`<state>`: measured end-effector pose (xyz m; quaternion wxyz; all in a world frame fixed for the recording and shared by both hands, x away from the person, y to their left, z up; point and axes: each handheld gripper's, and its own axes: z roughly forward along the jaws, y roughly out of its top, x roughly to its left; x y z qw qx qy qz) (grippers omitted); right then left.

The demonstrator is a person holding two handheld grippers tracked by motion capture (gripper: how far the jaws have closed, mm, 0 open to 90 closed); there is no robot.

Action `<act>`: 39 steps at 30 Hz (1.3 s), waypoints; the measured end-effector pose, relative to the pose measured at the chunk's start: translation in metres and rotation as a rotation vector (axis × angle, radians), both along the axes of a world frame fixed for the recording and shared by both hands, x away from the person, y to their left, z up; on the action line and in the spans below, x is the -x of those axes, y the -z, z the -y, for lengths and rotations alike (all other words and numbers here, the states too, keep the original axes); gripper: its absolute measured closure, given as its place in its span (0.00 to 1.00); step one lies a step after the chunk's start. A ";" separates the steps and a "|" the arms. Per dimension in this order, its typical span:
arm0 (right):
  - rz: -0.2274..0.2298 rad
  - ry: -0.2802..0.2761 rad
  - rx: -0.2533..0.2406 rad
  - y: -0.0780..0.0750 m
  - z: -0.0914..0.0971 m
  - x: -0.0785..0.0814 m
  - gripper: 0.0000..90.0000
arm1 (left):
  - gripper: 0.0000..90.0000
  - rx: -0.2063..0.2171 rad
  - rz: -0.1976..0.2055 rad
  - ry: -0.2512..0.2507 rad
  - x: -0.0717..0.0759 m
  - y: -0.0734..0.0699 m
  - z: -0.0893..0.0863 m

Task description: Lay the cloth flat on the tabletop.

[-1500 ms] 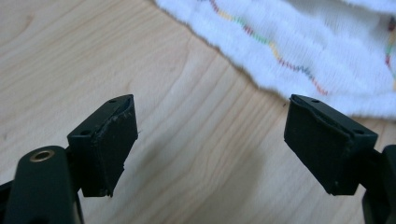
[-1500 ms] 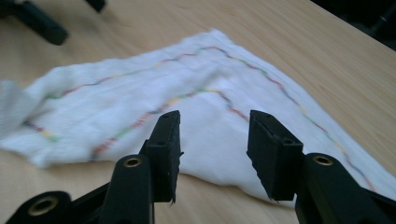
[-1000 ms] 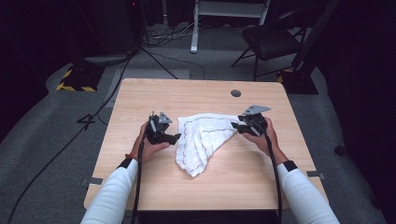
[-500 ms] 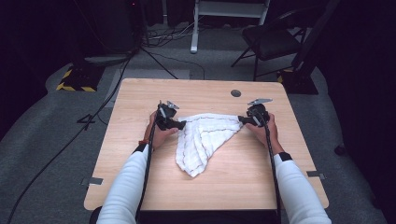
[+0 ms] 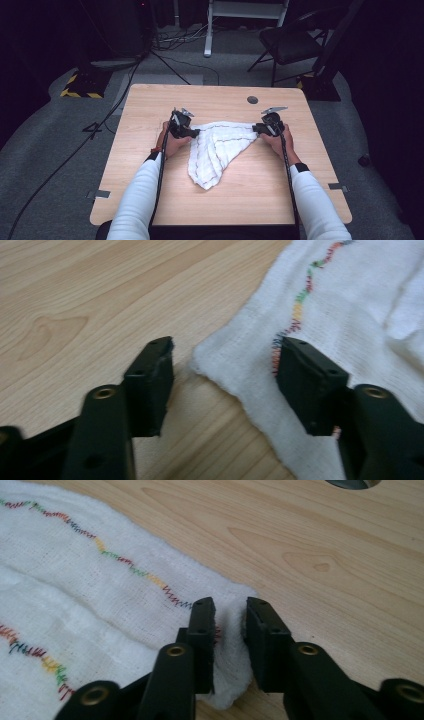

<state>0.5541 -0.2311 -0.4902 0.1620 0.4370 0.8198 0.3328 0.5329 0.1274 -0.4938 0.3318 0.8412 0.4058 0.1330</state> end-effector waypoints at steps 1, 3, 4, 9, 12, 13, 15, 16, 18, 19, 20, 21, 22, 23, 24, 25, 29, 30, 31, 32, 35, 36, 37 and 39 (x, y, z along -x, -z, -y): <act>0.009 -0.016 0.009 0.000 -0.001 0.001 0.92 | 0.57 0.001 -0.004 0.009 0.001 -0.001 0.000; 0.028 -0.035 0.025 0.000 -0.005 0.004 0.95 | 0.69 0.004 -0.006 0.028 0.002 -0.002 0.002; 0.031 -0.050 0.026 -0.001 -0.005 0.006 0.95 | 0.75 -0.001 -0.006 0.046 0.003 -0.002 0.002; 0.082 -0.076 -0.029 -0.016 -0.001 0.013 0.96 | 0.93 0.048 0.037 0.052 0.007 -0.011 -0.002; 0.131 -0.105 -0.056 -0.031 0.002 0.019 0.96 | 0.95 0.075 0.068 0.068 0.011 -0.021 -0.005; 0.142 -0.116 -0.064 -0.036 0.003 0.022 0.96 | 0.95 0.076 0.085 0.077 0.013 -0.025 -0.006; 0.159 -0.133 -0.079 -0.044 0.004 0.026 0.96 | 0.95 0.108 0.115 0.077 0.018 -0.035 -0.007; 0.171 -0.143 -0.091 -0.048 0.004 0.029 0.96 | 0.96 0.123 0.131 0.080 0.021 -0.040 -0.007; 0.197 -0.161 -0.108 -0.057 0.004 0.035 0.96 | 0.96 0.136 0.167 0.100 0.028 -0.052 -0.007; 0.207 -0.171 -0.115 -0.061 0.004 0.039 0.96 | 0.96 0.141 0.185 0.108 0.032 -0.058 -0.007; 0.221 -0.180 -0.125 -0.066 0.005 0.042 0.96 | 0.96 0.151 0.204 0.118 0.035 -0.065 -0.008; 0.233 -0.186 -0.132 -0.070 0.005 0.045 0.96 | 0.96 0.163 0.220 0.123 0.039 -0.071 -0.009; 0.244 -0.192 -0.139 -0.075 0.007 0.049 0.96 | 0.96 0.171 0.242 0.127 0.044 -0.078 -0.011; 0.263 -0.204 -0.148 -0.081 0.009 0.053 0.96 | 0.96 0.178 0.258 0.130 0.048 -0.082 -0.013; 0.277 -0.208 -0.156 -0.085 0.011 0.056 0.96 | 0.96 0.193 0.272 0.135 0.052 -0.088 -0.015; 0.294 -0.212 -0.167 -0.090 0.014 0.060 0.96 | 0.96 0.199 0.290 0.139 0.056 -0.093 -0.018; 0.367 -0.244 -0.210 -0.108 0.030 0.081 0.96 | 0.96 0.215 0.370 0.164 0.079 -0.115 -0.027; 0.380 -0.245 -0.212 -0.111 0.035 0.086 0.96 | 0.96 0.217 0.388 0.176 0.086 -0.119 -0.029; 0.392 -0.251 -0.217 -0.114 0.040 0.091 0.96 | 0.96 0.220 0.400 0.193 0.092 -0.123 -0.031; 0.401 -0.259 -0.229 -0.115 0.045 0.096 0.96 | 0.96 0.217 0.412 0.206 0.098 -0.127 -0.032; 0.425 -0.291 -0.249 -0.117 0.055 0.109 0.96 | 0.96 0.199 0.444 0.242 0.117 -0.134 -0.030; 0.433 -0.302 -0.248 -0.118 0.056 0.114 0.96 | 0.96 0.193 0.457 0.255 0.124 -0.136 -0.029; 0.436 -0.311 -0.254 -0.119 0.058 0.118 0.96 | 0.96 0.198 0.466 0.264 0.129 -0.139 -0.029; 0.455 -0.330 -0.249 -0.122 0.059 0.126 0.96 | 0.96 0.198 0.485 0.275 0.138 -0.145 -0.028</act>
